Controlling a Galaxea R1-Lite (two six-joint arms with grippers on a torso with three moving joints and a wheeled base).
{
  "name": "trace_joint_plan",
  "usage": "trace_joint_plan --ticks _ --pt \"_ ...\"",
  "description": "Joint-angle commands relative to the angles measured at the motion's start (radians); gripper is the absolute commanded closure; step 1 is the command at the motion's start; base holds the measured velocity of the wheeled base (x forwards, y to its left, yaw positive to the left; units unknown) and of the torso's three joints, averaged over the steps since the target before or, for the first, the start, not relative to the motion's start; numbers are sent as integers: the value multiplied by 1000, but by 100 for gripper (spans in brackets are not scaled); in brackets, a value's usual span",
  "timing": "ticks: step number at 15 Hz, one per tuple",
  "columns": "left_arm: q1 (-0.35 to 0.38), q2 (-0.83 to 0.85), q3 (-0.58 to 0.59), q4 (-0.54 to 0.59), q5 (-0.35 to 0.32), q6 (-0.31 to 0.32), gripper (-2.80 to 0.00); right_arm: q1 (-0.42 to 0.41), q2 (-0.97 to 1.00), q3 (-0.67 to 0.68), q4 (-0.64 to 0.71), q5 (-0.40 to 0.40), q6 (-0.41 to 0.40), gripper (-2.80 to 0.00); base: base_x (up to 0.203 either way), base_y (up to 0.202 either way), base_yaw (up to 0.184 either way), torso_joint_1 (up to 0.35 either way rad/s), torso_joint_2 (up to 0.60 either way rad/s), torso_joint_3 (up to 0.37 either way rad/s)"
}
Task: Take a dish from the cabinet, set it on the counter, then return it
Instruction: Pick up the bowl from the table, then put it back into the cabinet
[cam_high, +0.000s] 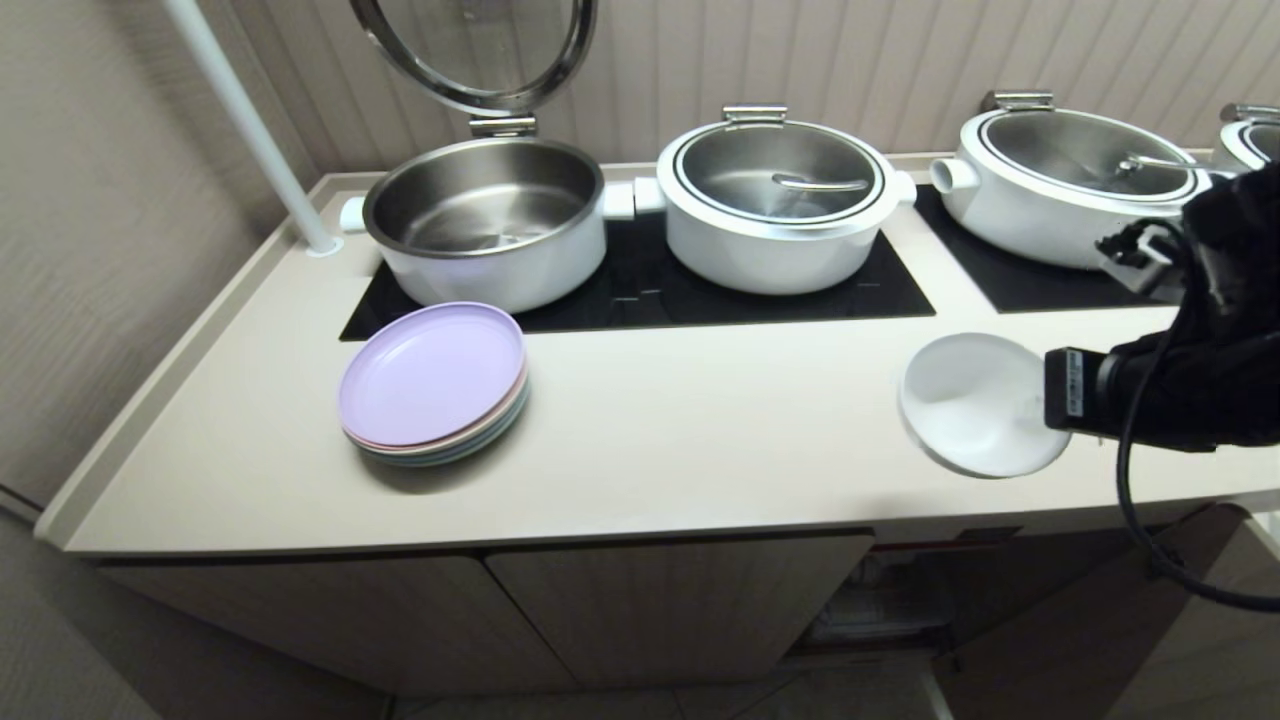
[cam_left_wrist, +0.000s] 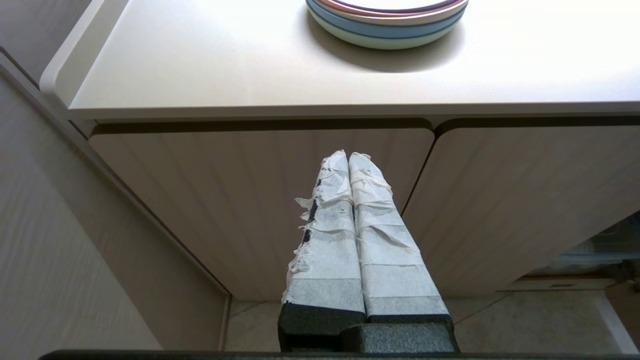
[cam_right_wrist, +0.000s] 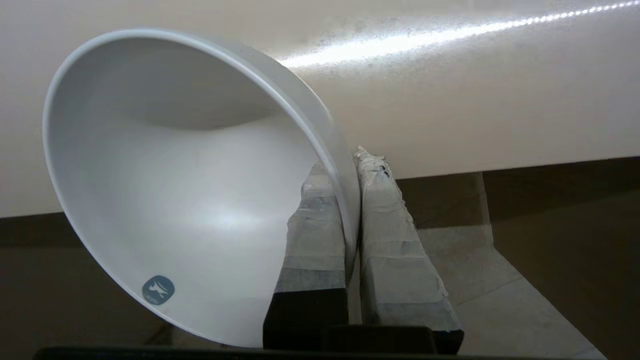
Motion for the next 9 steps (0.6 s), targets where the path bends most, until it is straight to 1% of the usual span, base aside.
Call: trace_joint_plan --ticks 1,2,4,5,7,9 --pt "0 0 0 -1 1 0 0 -1 -129 86 -8 -14 -6 0 0 0 0 0 0 0" --pt "0 0 0 0 1 0 0 -2 -169 122 2 -17 -17 0 0 0 0 0 0 0" --pt "0 0 0 -1 1 0 0 -2 -246 193 82 -21 -58 0 0 0 0 0 0 0" --pt "0 0 0 -1 1 0 0 0 -274 220 115 -20 -65 0 0 0 0 0 0 0" --pt "0 0 0 -1 1 0 0 3 -310 265 173 -18 -74 0 0 0 0 0 0 0" --pt "0 0 0 0 1 0 0 -3 -332 322 220 -17 -106 0 0 0 0 0 0 0"
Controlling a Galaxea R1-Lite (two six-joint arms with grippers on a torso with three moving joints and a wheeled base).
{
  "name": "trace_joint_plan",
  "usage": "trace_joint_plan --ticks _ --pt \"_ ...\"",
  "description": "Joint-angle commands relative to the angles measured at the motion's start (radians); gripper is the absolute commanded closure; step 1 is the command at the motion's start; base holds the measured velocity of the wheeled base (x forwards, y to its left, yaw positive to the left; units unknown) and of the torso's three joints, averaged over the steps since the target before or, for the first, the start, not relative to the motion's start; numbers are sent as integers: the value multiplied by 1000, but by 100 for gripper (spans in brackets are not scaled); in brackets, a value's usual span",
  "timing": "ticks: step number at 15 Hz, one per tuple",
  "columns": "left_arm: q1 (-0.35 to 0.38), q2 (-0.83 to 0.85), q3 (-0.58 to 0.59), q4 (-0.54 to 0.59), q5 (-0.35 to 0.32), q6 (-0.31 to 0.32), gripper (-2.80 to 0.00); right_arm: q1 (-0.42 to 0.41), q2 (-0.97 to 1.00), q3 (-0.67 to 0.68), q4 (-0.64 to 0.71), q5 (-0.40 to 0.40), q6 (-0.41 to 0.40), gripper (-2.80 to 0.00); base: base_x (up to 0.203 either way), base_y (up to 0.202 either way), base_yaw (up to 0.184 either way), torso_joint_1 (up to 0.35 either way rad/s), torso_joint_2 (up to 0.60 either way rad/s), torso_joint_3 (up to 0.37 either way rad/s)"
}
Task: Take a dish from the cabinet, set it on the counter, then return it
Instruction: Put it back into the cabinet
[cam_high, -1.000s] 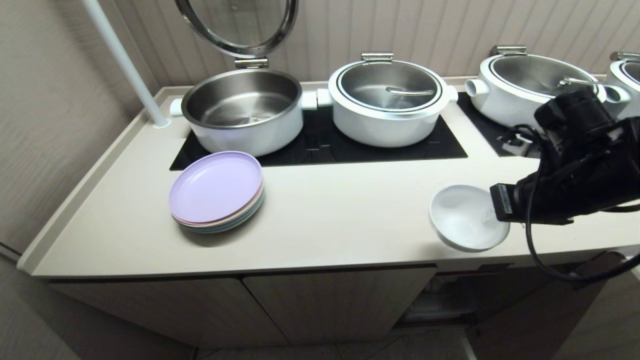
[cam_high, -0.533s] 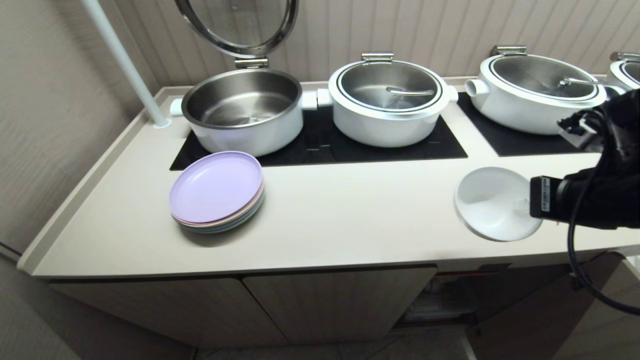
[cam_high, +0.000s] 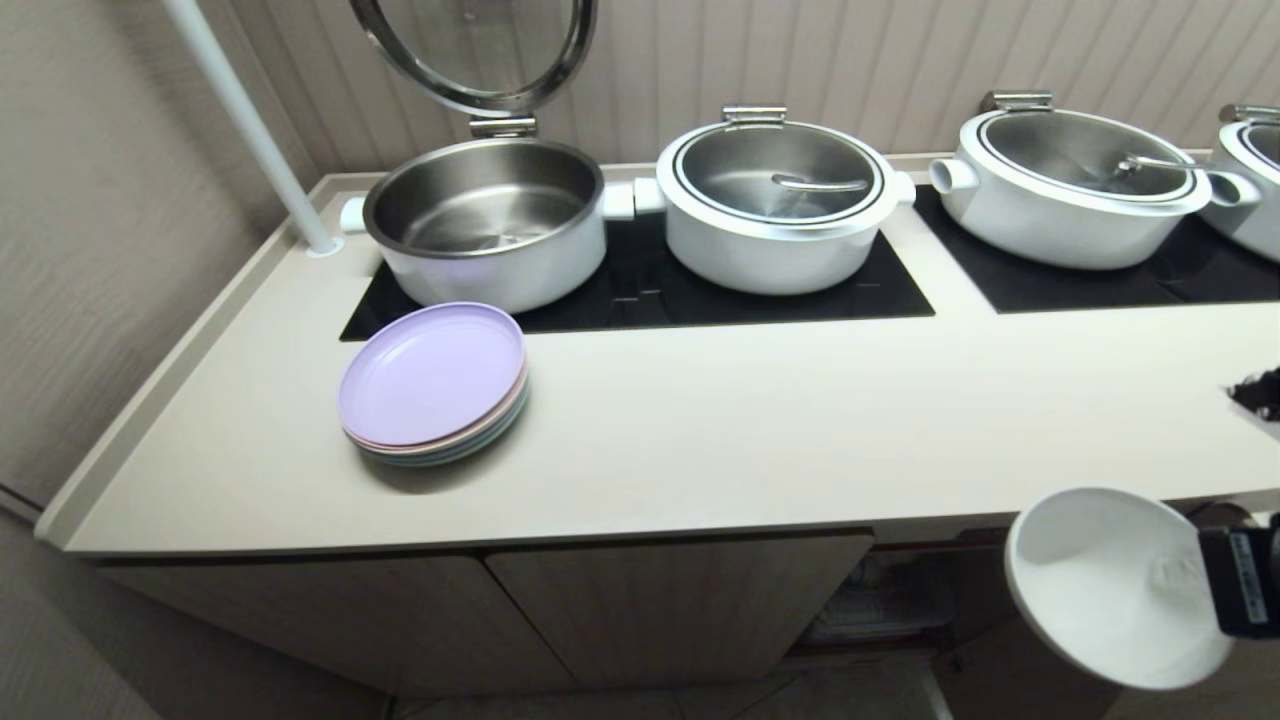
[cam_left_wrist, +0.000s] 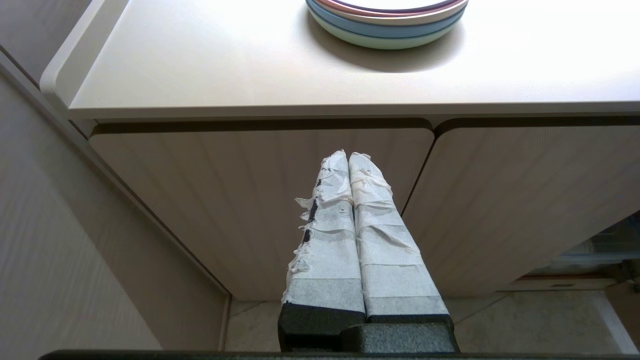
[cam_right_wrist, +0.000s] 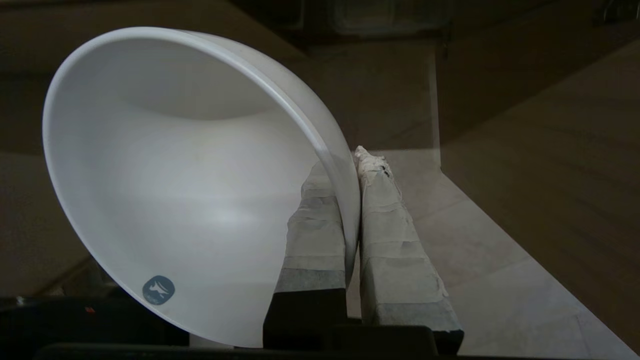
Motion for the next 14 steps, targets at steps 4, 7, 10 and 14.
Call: trace_joint_plan --ticks 4,7,10,14 --pt "1 0 0 -1 1 0 0 -139 -114 148 -4 18 -76 0 0 0 0 0 0 0" --pt "1 0 0 0 1 0 0 -368 -221 257 -80 167 -278 0 0 0 0 0 0 0" --pt "1 0 0 -1 1 0 0 -422 -333 372 -108 262 -344 0 0 0 0 0 0 0" --pt "1 0 0 -1 1 0 0 -356 -365 414 -133 338 -232 0 0 0 0 0 0 0"
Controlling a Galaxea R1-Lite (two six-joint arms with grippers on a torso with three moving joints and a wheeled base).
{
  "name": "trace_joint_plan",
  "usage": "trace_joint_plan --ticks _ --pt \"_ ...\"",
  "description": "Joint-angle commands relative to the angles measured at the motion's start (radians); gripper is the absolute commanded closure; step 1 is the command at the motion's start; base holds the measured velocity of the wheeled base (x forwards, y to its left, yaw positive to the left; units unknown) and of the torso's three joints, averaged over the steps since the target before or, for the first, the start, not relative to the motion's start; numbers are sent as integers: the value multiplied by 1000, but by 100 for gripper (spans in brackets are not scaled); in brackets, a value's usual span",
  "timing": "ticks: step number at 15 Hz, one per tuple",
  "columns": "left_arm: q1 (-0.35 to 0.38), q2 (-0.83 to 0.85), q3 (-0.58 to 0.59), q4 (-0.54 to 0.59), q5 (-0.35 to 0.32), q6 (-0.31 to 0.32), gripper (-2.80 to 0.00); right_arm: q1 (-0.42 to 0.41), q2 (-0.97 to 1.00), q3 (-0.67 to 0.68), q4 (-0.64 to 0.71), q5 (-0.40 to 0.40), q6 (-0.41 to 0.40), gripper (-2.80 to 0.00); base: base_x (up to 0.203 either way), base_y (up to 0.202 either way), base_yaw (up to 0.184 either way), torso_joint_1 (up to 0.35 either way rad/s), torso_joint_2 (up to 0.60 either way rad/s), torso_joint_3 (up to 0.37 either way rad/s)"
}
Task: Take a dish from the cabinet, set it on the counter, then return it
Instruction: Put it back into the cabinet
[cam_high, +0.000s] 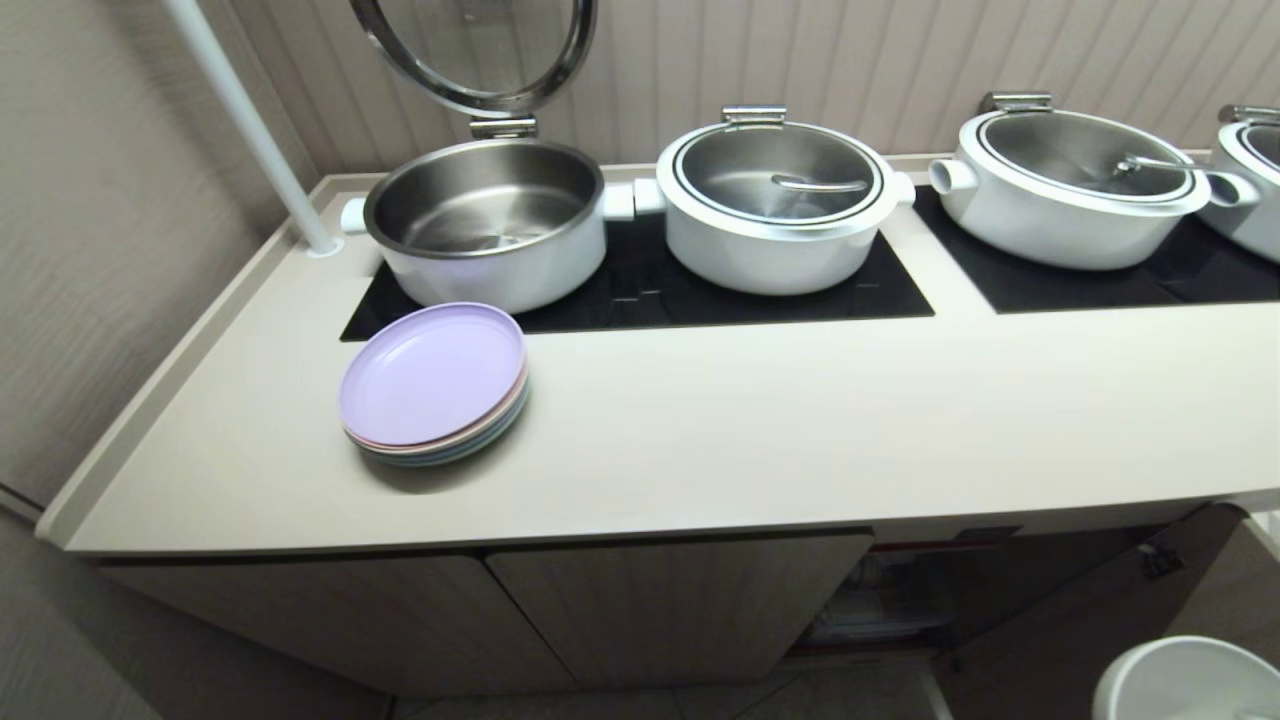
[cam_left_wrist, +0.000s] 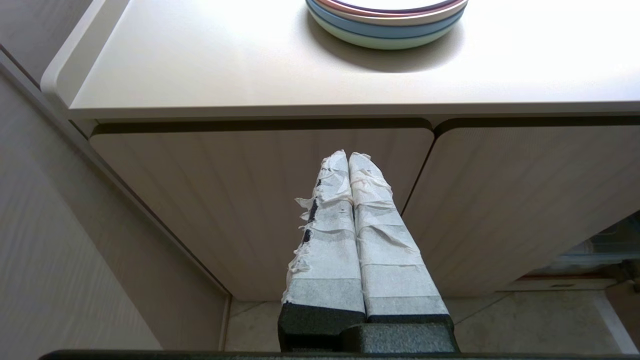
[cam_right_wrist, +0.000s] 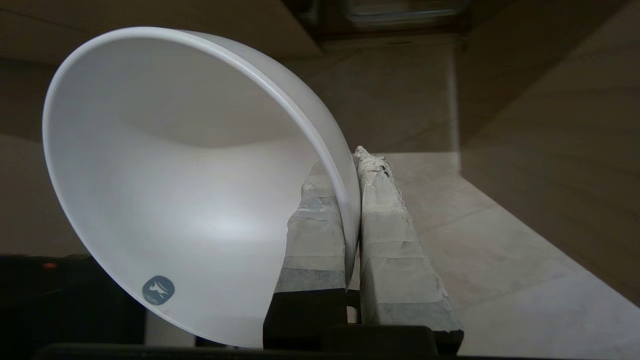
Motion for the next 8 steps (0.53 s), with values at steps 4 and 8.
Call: trace_joint_plan --ticks 4,8 --pt "0 0 0 0 0 -1 0 17 -37 73 4 52 70 0 0 0 0 0 0 0" --pt "0 0 0 -1 0 -1 0 19 -52 109 5 91 83 0 0 0 0 0 0 0"
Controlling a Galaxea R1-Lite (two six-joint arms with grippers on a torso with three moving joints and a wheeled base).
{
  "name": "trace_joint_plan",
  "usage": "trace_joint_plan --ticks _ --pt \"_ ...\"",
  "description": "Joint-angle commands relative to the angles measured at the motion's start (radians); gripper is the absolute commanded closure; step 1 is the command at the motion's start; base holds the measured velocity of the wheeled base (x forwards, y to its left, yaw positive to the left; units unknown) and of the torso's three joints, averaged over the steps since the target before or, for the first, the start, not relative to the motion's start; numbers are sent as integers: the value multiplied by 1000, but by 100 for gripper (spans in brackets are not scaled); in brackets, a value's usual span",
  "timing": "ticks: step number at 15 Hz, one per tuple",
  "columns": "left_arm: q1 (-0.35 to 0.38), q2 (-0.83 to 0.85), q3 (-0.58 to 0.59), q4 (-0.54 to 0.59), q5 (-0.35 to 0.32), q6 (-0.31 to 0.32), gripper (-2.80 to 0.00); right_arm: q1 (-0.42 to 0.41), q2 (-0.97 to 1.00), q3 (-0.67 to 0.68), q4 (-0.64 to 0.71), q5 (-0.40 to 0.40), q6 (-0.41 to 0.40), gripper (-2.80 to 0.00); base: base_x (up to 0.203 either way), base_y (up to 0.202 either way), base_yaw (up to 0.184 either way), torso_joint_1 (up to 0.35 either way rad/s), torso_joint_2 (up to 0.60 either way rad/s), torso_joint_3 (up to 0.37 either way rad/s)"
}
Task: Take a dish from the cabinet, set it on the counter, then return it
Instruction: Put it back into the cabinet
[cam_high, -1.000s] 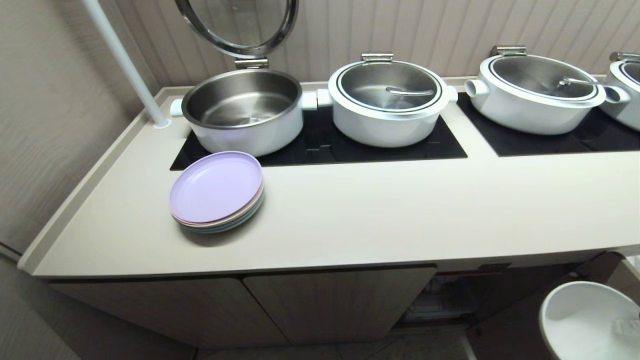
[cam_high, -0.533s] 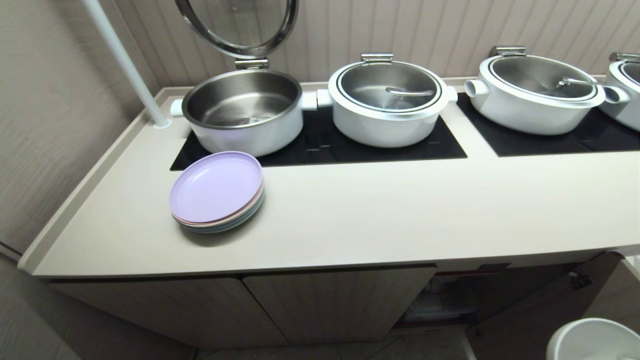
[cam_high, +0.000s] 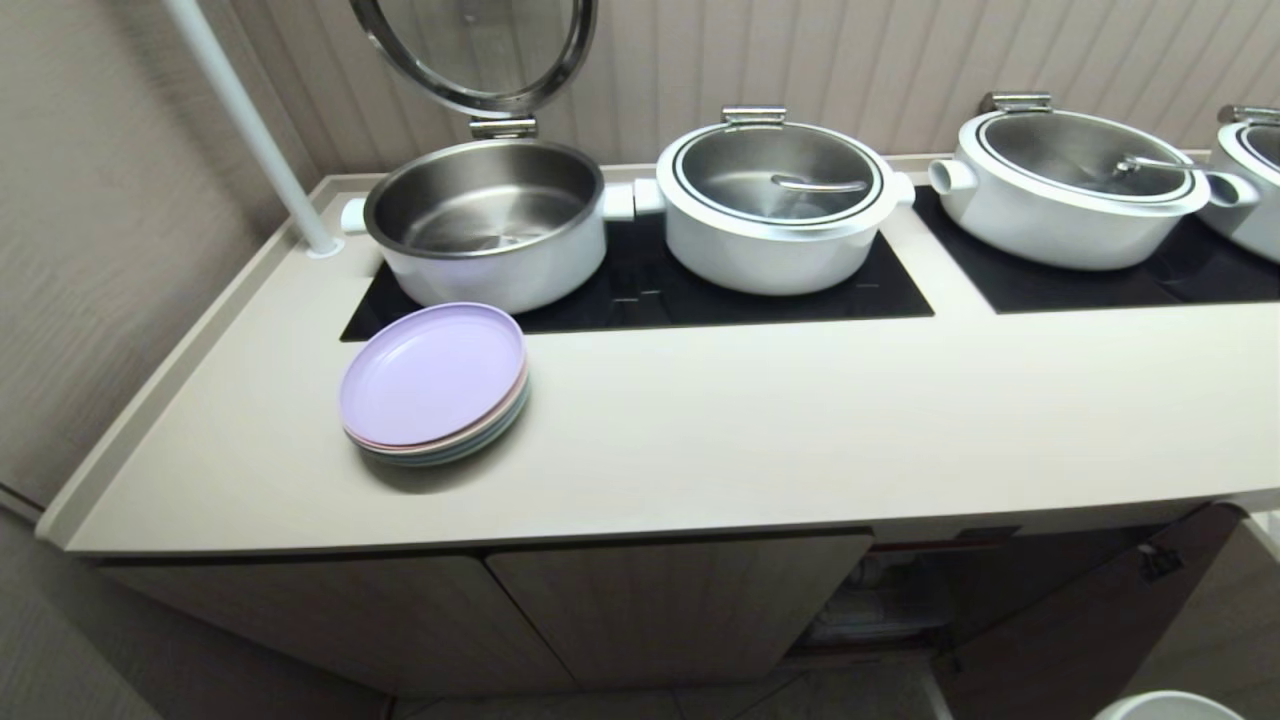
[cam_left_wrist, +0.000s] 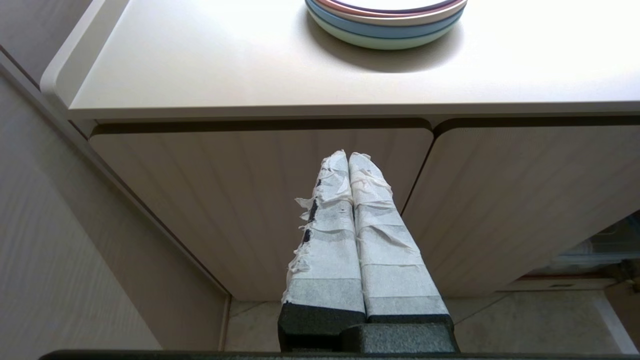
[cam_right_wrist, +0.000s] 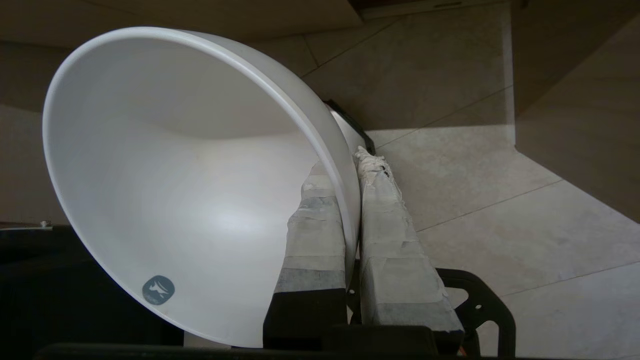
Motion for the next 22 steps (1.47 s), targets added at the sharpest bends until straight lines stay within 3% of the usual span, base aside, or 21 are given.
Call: trace_joint_plan --ticks 1,22 --pt "0 0 0 0 0 0 0 4 -6 13 1 24 0 0 0 0 0 0 0 0" --pt "0 0 0 -1 0 0 0 29 37 16 -1 25 12 0 0 0 0 0 0 0"
